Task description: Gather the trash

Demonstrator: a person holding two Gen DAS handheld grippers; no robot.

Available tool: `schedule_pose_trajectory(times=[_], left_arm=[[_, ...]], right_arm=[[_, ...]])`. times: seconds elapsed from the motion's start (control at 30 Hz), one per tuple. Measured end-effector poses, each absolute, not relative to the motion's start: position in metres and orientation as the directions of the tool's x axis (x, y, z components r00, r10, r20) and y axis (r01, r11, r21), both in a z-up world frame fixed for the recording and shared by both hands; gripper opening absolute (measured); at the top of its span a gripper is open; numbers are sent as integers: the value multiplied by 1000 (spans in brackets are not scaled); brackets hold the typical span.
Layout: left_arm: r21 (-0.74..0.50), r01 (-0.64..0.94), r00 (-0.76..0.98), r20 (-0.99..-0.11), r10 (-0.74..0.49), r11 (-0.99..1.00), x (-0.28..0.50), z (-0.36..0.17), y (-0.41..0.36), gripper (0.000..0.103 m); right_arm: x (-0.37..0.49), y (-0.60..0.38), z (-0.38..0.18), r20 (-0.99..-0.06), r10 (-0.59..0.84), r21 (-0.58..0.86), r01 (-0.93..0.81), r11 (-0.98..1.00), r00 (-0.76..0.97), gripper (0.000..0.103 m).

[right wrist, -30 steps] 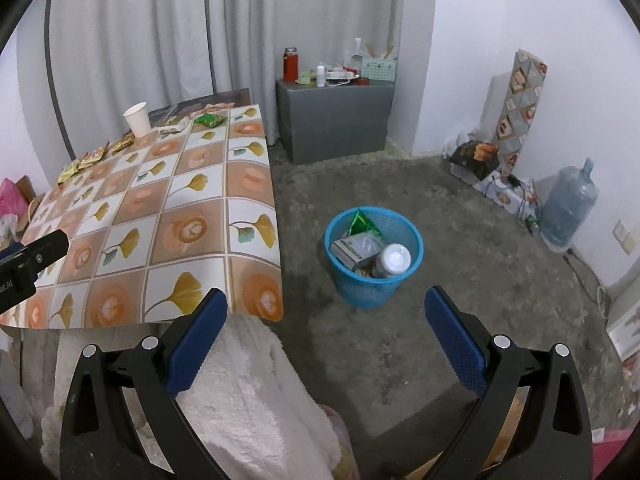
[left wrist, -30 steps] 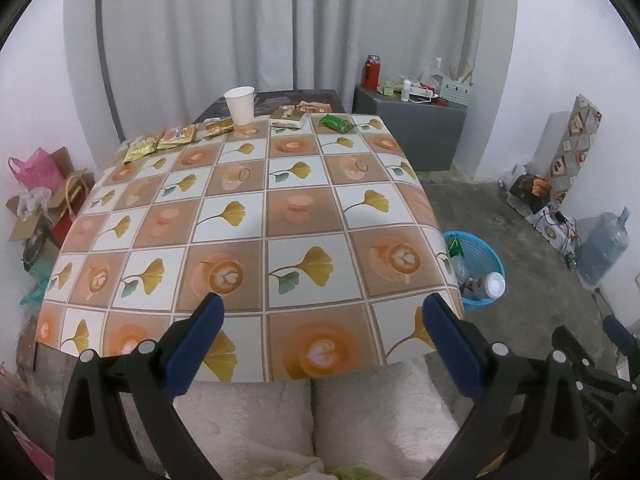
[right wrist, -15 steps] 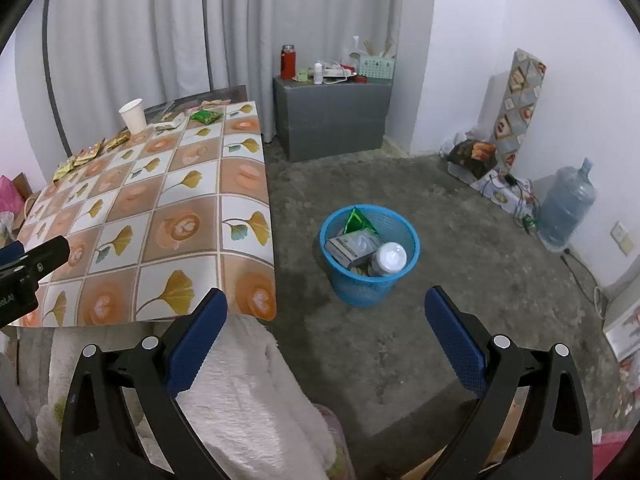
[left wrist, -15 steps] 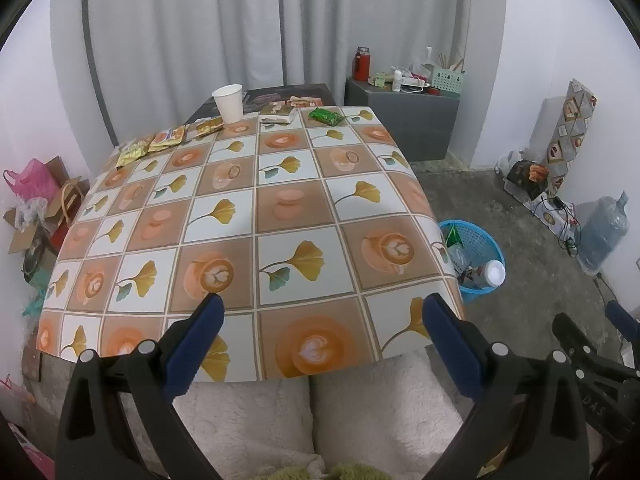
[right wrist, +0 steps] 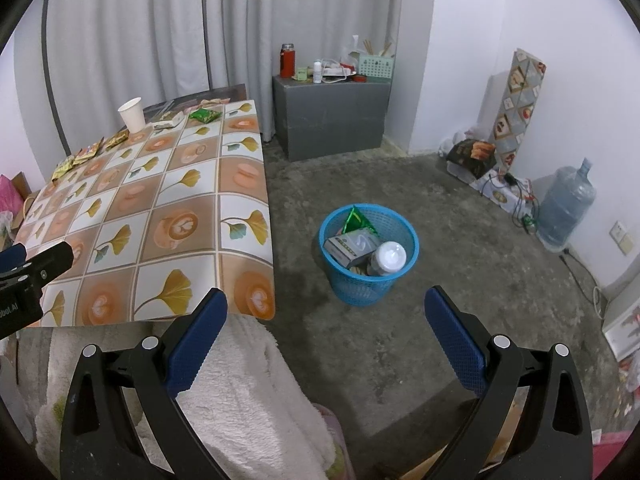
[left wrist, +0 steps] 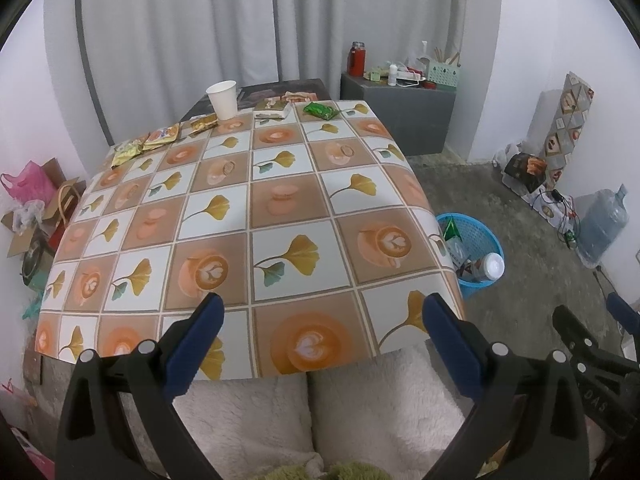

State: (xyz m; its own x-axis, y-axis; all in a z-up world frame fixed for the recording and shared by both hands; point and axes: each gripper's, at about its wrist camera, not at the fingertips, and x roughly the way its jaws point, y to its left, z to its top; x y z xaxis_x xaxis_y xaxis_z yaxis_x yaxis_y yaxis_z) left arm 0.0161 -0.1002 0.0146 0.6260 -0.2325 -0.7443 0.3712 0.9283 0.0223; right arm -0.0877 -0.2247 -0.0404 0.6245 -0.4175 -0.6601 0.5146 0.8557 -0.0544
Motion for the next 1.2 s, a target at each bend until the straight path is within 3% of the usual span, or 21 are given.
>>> schedule_pose_trajectory(times=[1.2], left_arm=[[17,414,601,-756,-260,910,13,3,-101,97]], right_arm=[[-99,-237,-47,-664,-418,-58,514,856,620,95]])
